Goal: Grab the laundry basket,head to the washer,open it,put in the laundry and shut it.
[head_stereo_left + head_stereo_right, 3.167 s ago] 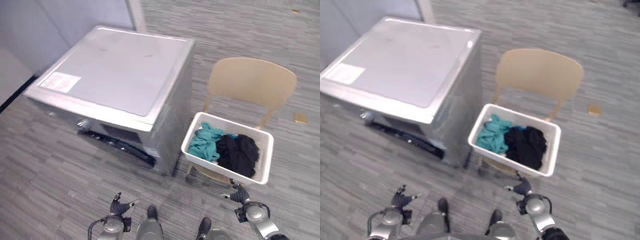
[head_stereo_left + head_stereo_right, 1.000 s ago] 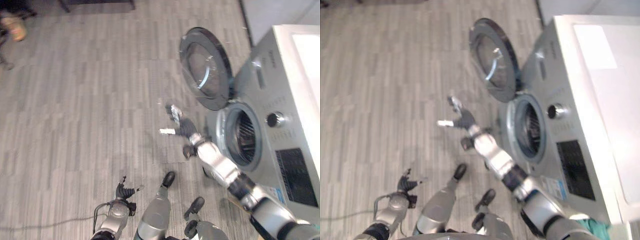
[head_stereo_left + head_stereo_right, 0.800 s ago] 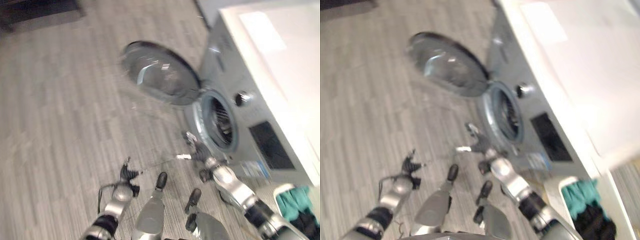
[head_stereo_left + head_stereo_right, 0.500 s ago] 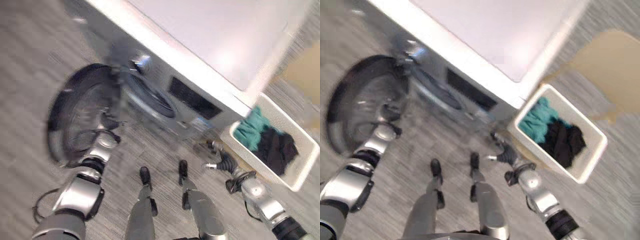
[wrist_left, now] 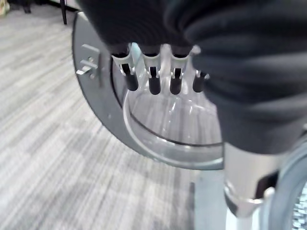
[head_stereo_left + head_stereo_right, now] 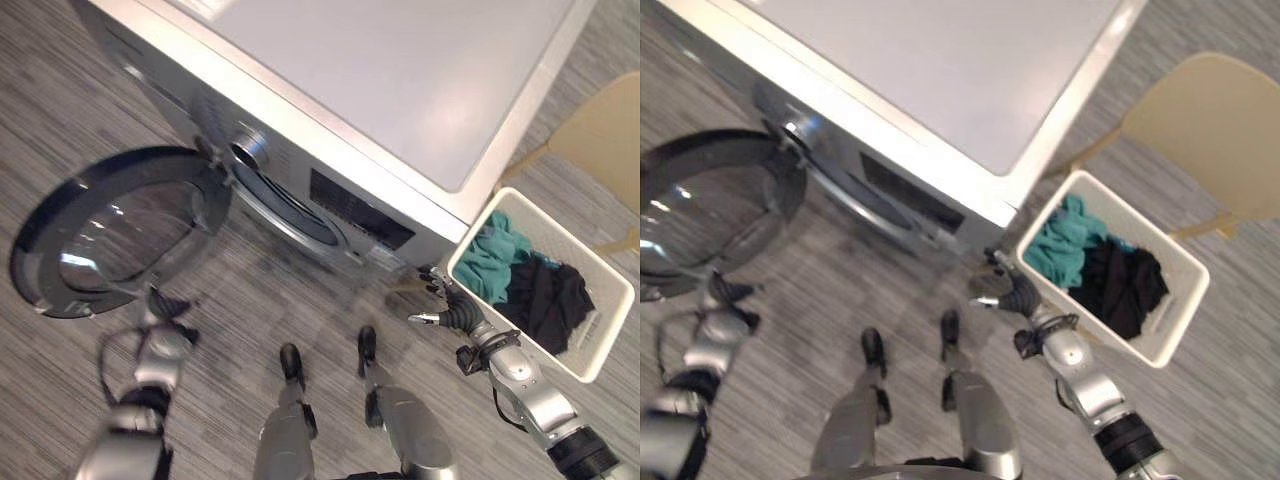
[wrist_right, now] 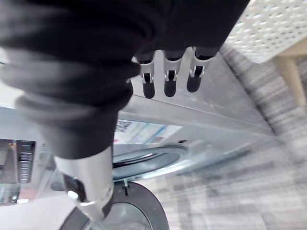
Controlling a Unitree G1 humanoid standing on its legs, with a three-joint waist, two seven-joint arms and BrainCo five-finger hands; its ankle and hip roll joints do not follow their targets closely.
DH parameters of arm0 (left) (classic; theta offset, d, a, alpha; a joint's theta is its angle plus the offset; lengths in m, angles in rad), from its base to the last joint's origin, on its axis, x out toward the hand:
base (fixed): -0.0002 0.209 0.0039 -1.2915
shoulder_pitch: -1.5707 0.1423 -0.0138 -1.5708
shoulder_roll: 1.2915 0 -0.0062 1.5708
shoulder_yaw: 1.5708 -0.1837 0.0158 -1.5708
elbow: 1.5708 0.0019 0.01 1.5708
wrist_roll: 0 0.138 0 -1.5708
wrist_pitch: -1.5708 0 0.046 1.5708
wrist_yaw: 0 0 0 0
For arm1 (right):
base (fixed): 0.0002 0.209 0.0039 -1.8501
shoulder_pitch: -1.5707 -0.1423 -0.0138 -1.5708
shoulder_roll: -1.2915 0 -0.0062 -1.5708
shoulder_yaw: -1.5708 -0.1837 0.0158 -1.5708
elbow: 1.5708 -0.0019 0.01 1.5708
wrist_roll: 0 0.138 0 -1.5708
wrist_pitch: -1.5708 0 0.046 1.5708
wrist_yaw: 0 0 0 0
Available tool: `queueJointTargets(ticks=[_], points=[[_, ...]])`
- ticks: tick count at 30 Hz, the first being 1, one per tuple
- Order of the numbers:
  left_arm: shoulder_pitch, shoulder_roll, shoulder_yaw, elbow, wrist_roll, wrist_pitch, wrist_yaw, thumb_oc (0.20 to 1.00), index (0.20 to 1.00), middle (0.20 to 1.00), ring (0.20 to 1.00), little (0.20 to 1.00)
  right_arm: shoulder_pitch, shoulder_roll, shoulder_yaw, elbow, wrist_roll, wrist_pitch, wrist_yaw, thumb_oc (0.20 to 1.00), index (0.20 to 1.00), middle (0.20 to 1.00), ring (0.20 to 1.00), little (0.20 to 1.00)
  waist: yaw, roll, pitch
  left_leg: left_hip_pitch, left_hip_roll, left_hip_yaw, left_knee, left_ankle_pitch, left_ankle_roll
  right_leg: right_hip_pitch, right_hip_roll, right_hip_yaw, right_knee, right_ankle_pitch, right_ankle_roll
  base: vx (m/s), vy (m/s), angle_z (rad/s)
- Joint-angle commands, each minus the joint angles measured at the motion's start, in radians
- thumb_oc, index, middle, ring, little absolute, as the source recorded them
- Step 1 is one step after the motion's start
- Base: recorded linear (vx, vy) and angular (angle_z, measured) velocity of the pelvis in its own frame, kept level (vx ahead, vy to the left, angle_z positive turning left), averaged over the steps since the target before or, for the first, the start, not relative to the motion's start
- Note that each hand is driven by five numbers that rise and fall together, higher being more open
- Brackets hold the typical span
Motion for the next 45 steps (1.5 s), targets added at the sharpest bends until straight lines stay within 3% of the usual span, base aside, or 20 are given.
queueJointTargets(ticks=[1,5,6,7,9,10,11,12,13,15,17,18,19,21,23,27,36,43,45], points=[[0.1,-0.07,-0.026,0.081,-0.028,-0.011,-0.011,1.0,1.0,1.0,1.0,1.0,0.039,0.0,-0.049,-0.003,-0.161,-0.009,-0.044,1.0,1.0,1.0,1.0,1.0,-0.004,-0.007,-0.153,0.035,-0.085,-0.014,0.026,-0.135,0.058,0.008,-0.059,0.039,0.048,-0.147,0.12,0.11,0.045,-0.08],[0.181,-0.136,-0.047,0.097,0.01,-0.007,-0.041,1.0,1.0,1.0,1.0,1.0,0.037,-0.018,-0.078,-0.014,-0.256,0.001,-0.063,1.0,1.0,1.0,1.0,1.0,-0.01,0.026,-0.161,0.099,-0.081,0.037,0.023,-0.154,0.067,0.032,-0.058,0.045,0.085,-0.166,0.119,0.07,0.023,-0.32],[0.219,-0.172,-0.056,0.103,0.003,-0.004,-0.057,1.0,1.0,1.0,1.0,1.0,0.027,-0.014,-0.083,-0.012,-0.287,0.008,-0.076,1.0,1.0,1.0,1.0,1.0,-0.003,0.044,-0.159,0.125,-0.066,0.086,0.025,-0.161,0.068,0.021,-0.077,-0.024,0.141,-0.178,0.122,0.02,-0.01,-0.68],[0.219,-0.172,-0.056,0.103,0.003,-0.004,-0.057,1.0,1.0,1.0,1.0,1.0,0.027,-0.014,-0.083,-0.012,-0.287,0.008,-0.076,1.0,1.0,1.0,1.0,1.0,-0.001,0.043,-0.162,0.121,-0.067,0.088,0.025,-0.159,0.068,0.017,-0.077,-0.022,0.14,-0.175,0.121,0.0,-0.064,-0.98],[0.244,-0.194,-0.051,0.07,-0.022,0.001,-0.06,1.0,1.0,1.0,1.0,1.0,0.024,-0.014,-0.094,-0.011,-0.326,0.011,-0.102,1.0,1.0,1.0,1.0,1.0,0.01,0.056,-0.168,0.144,-0.043,0.136,0.028,-0.163,0.055,0.034,-0.121,-0.177,0.173,-0.203,0.109,0.13,-0.24,-1.37],[0.251,-0.213,-0.069,0.09,-0.011,-0.004,-0.081,1.0,1.0,1.0,1.0,1.0,0.05,0.003,-0.118,0.002,-0.333,0.022,-0.113,1.0,1.0,1.0,1.0,1.0,-0.004,0.062,-0.187,0.171,-0.02,0.161,0.069,-0.201,0.039,0.057,-0.125,-0.191,0.181,-0.241,0.105,0.23,-0.293,-1.32],[0.251,-0.213,-0.07,0.091,-0.011,-0.005,-0.081,1.0,1.0,1.0,1.0,1.0,0.051,0.003,-0.118,0.001,-0.333,0.023,-0.113,1.0,1.0,1.0,1.0,1.0,-0.003,0.063,-0.187,0.17,-0.018,0.162,0.073,-0.204,0.038,0.056,-0.124,-0.19,0.181,-0.242,0.105,0.32,-0.422,-1.02],[0.263,-0.218,-0.08,0.076,-0.007,-0.013,-0.091,1.0,1.0,1.0,1.0,1.0,0.082,0.001,-0.132,0.012,-0.35,0.018,-0.13,1.0,1.0,1.0,1.0,1.0,-0.015,0.059,-0.199,0.167,0.021,0.178,0.161,-0.226,0.018,0.084,-0.1,-0.168,0.158,-0.256,0.09,0.12,-0.232,-0.59],[0.264,-0.218,-0.081,0.075,-0.007,-0.013,-0.091,1.0,1.0,1.0,1.0,1.0,0.084,0.001,-0.132,0.011,-0.35,0.017,-0.13,1.0,1.0,1.0,1.0,1.0,-0.014,0.061,-0.199,0.165,0.025,0.179,0.168,-0.23,0.016,0.086,-0.097,-0.168,0.155,-0.255,0.088,0.14,-0.312,-0.48],[0.257,-0.228,-0.104,0.073,0.0,-0.014,-0.099,1.0,1.0,1.0,1.0,1.0,0.072,-0.029,-0.123,0.029,-0.375,0.024,-0.141,1.0,1.0,1.0,1.0,1.0,-0.013,0.05,-0.186,0.122,0.083,0.154,0.337,-0.223,0.003,0.135,-0.066,-0.144,0.119,-0.262,0.056,0.08,-0.237,-0.41],[0.257,-0.228,-0.104,0.073,0.0,-0.014,-0.099,1.0,1.0,1.0,1.0,1.0,0.072,-0.029,-0.123,0.03,-0.375,0.024,-0.141,1.0,1.0,1.0,1.0,1.0,-0.013,0.052,-0.185,0.119,0.087,0.153,0.345,-0.226,0.001,0.136,-0.063,-0.144,0.118,-0.262,0.055,0.0,-0.131,-0.37],[0.247,-0.236,-0.121,0.068,-0.015,-0.026,-0.097,1.0,1.0,1.0,1.0,1.0,0.044,-0.045,-0.104,0.052,-0.376,0.02,-0.149,1.0,1.0,1.0,1.0,1.0,0.001,0.046,-0.172,0.074,0.083,0.083,0.393,-0.159,-0.004,0.141,-0.047,-0.126,0.104,-0.253,0.03,-0.03,-0.146,-0.63],[0.255,-0.242,-0.143,0.064,-0.016,-0.031,-0.107,1.0,1.0,1.0,1.0,1.0,0.019,-0.058,-0.083,0.074,-0.396,0.019,-0.149,1.0,1.0,1.0,1.0,1.0,0.024,0.038,-0.163,0.023,0.017,-0.033,0.378,-0.196,0.006,0.157,-0.044,-0.101,0.088,-0.256,0.033,-0.01,-0.145,-0.53],[0.258,-0.244,-0.148,0.065,-0.018,-0.033,-0.109,1.0,1.0,1.0,1.0,1.0,0.007,-0.063,-0.072,0.085,-0.406,0.016,-0.15,1.0,1.0,1.0,1.0,1.0,0.029,0.038,-0.163,0.009,-0.01,-0.069,0.348,-0.199,0.007,0.16,-0.045,-0.092,0.083,-0.257,0.036,0.06,-0.014,-0.57],[0.271,-0.244,-0.155,0.081,-0.021,-0.035,-0.122,1.0,1.0,1.0,1.0,1.0,-0.028,-0.082,-0.048,0.122,-0.426,0.026,-0.154,1.0,1.0,1.0,1.0,1.0,0.048,0.056,-0.161,-0.02,-0.049,-0.128,0.243,-0.149,0.0,0.168,-0.029,-0.068,0.074,-0.259,0.042,0.09,0.029,-0.75],[0.299,-0.232,-0.145,0.113,-0.012,-0.04,-0.13,1.0,1.0,1.0,1.0,1.0,-0.098,-0.109,0.006,0.184,-0.468,0.029,-0.149,1.0,1.0,1.0,1.0,1.0,0.075,0.073,-0.16,-0.016,-0.064,-0.164,0.141,-0.101,0.001,0.176,-0.006,-0.045,0.078,-0.269,0.044,0.1,0.093,-0.53],[0.283,-0.196,-0.141,0.154,-0.012,-0.058,-0.104,1.0,1.0,1.0,1.0,1.0,-0.31,-0.152,0.166,0.353,-0.586,0.053,-0.177,1.0,1.0,1.0,1.0,1.0,0.12,0.06,-0.16,0.002,-0.08,-0.157,0.057,-0.084,0.022,0.125,-0.028,-0.034,0.065,-0.239,0.069,0.02,0.1,-0.07],[0.249,-0.184,-0.169,0.16,-0.029,-0.08,-0.076,1.0,1.0,1.0,1.0,1.0,-0.517,-0.106,0.29,0.564,-0.63,0.08,-0.216,1.0,1.0,1.0,1.0,1.0,0.17,0.068,-0.111,-0.081,-0.088,-0.174,0.04,-0.048,0.021,0.03,-0.041,-0.047,0.072,-0.206,0.079,-0.08,0.048,0.26],[0.234,-0.175,-0.181,0.166,-0.05,-0.09,-0.064,1.0,1.0,1.0,1.0,1.0,-0.617,-0.074,0.353,0.713,-0.64,0.1,-0.233,1.0,1.0,1.0,1.0,1.0,0.208,0.076,-0.078,-0.129,-0.095,-0.19,0.032,-0.022,0.013,-0.01,-0.045,-0.066,0.07,-0.19,0.08,-0.05,0.045,0.26]])
